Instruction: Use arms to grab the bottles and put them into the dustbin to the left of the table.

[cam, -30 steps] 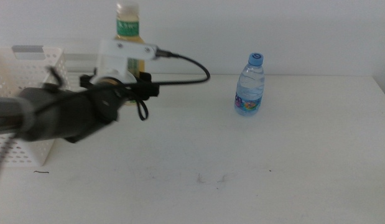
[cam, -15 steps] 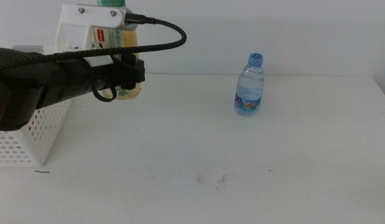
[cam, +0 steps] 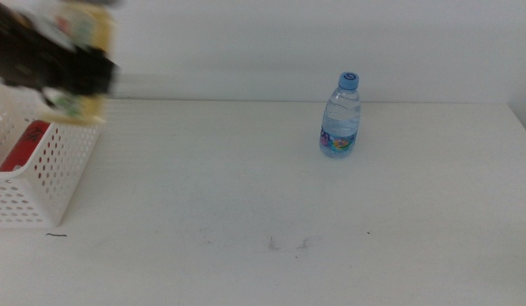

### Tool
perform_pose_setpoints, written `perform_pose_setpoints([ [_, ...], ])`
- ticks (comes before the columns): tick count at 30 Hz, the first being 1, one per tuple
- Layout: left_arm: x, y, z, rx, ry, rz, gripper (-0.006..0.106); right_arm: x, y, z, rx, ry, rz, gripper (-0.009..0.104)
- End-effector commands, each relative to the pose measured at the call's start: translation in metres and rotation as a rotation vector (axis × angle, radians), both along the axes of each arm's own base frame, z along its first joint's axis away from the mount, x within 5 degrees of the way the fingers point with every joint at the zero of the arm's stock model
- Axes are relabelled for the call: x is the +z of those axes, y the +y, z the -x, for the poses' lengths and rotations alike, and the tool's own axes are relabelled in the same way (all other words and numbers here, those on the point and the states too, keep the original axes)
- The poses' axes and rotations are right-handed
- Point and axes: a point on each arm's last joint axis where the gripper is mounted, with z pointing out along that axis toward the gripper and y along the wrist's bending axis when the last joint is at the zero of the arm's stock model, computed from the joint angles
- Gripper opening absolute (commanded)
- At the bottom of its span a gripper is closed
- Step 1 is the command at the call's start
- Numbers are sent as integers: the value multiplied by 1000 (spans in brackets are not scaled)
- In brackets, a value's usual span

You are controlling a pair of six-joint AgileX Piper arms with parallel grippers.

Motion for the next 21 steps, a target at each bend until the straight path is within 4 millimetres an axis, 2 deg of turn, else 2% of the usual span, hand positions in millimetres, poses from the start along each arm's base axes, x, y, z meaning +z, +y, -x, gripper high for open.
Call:
perform_pose_setpoints([
  [1, 35, 26, 3, 69, -73, -24, 40, 0, 0, 0, -5, -10, 9, 83],
  [6, 62, 67, 9, 146, -88, -46, 33, 0, 0, 0, -5, -10, 9, 83],
  [9, 62, 88, 7, 170, -78, -30, 27, 0, 0, 0, -5, -10, 9, 83],
  [14, 36, 120, -10, 214, 49, 0, 17, 0, 0, 0, -5, -10, 9, 83],
  [21, -22, 136, -44, 141, 280, 20, 11, 0, 0, 0, -5, -10, 9, 83],
])
